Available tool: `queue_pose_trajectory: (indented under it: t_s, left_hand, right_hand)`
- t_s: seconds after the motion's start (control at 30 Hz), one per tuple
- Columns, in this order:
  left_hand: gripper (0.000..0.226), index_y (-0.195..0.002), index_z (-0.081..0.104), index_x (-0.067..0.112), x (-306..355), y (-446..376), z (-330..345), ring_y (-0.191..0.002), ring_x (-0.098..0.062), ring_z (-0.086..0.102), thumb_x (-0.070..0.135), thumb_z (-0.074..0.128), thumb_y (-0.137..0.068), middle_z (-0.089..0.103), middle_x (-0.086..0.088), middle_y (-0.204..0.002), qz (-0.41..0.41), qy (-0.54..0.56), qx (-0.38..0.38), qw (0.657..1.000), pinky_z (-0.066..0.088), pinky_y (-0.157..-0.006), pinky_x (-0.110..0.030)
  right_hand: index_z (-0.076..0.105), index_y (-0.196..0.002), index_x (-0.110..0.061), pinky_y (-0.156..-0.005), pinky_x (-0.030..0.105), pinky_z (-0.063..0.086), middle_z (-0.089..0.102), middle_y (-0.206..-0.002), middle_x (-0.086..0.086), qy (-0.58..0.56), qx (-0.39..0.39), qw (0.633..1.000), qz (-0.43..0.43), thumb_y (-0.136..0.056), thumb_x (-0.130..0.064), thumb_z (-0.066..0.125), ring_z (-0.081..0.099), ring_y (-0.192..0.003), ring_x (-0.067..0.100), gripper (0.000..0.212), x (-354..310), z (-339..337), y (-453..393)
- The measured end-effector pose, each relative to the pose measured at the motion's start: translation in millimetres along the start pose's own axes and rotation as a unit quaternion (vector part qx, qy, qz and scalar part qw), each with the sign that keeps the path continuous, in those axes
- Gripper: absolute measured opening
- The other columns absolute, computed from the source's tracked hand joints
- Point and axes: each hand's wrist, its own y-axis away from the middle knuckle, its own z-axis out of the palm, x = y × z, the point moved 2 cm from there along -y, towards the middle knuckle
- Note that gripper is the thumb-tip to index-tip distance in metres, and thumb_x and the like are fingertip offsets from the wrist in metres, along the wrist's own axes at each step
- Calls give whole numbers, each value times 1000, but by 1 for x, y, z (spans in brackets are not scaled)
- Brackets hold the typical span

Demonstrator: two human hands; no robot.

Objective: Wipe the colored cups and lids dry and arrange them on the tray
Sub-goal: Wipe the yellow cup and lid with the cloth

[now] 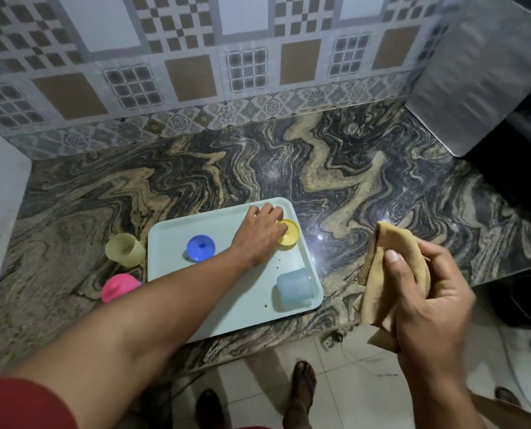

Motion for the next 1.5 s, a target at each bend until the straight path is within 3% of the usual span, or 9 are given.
queue_pose_trajectory:
  t_s: [0.23,0.37,0.47,0.57,0.67,0.8,1.07,1.17,1.5]
  left_hand:
    - [25,-122,75,28,-9,-8,6,-117,-23,51,31,60,-103,63,3,-121,-45,54,0,998,33,-97,-40]
    - [17,-104,82,26,-15,0,-9,-102,-22,66,36,69,-98,78,4,-102,-192,273,40,942,47,-93,-39]
    - [4,-90,83,26,-17,19,-26,-82,-13,72,28,81,-91,81,3,-86,-292,536,44,791,52,-81,-32]
    - [3,-91,81,23,-6,48,-58,-89,-12,74,21,79,-92,81,1,-89,-325,732,37,598,48,-86,-30]
    - [17,-101,77,15,6,80,-96,-91,-9,74,21,75,-85,80,-2,-95,-313,846,55,428,48,-86,-25]
    - [16,-89,84,16,18,114,-136,-92,-11,78,16,70,-82,81,-4,-103,-300,900,111,298,49,-86,-26]
    - [25,-102,83,13,39,138,-157,-99,-18,76,20,74,-79,80,-12,-111,-275,906,176,269,52,-100,-37]
    - [21,-100,84,14,45,144,-160,-95,-20,77,20,69,-87,81,-12,-107,-271,893,191,305,60,-89,-37]
    - [24,-98,84,14,32,163,-156,-102,-21,75,25,88,-76,81,-12,-106,-260,813,257,454,56,-97,-32]
  right_hand:
    - [73,-103,-23,-75,17,57,76,-92,-13,-11,-7,1000,14,-98,-10,73,69,-83,3,14,-1,0,-1]
    - [73,-107,-20,-81,20,58,76,-100,-7,-3,-20,1000,18,-99,-10,74,70,-90,7,13,1,7,-3]
    - [73,-105,-23,-80,21,58,77,-102,-6,-14,-29,999,34,-98,-13,76,70,-92,10,12,4,17,-1]
    - [74,-105,-22,-84,37,59,77,-104,2,-22,-39,998,46,-94,-25,82,71,-92,18,14,3,31,2]
    - [73,-102,-21,-76,33,60,78,-94,-4,-46,-55,996,49,-89,-33,80,71,-83,12,18,-8,50,8]
    - [72,-103,-18,-67,24,59,77,-88,-5,-75,-72,994,41,-90,-32,75,70,-76,7,19,-22,73,18]
    - [68,-101,-19,-68,30,61,77,-89,-1,-84,-87,993,-18,-96,-21,79,72,-76,9,12,-45,117,49]
    - [64,-95,-21,-65,25,56,72,-82,-7,-73,-67,994,-42,-91,-26,76,68,-70,4,14,-46,127,56]
    - [64,-84,-25,-59,37,57,72,-75,-4,-17,-83,994,-68,-88,-37,79,67,-65,13,20,-52,136,31]
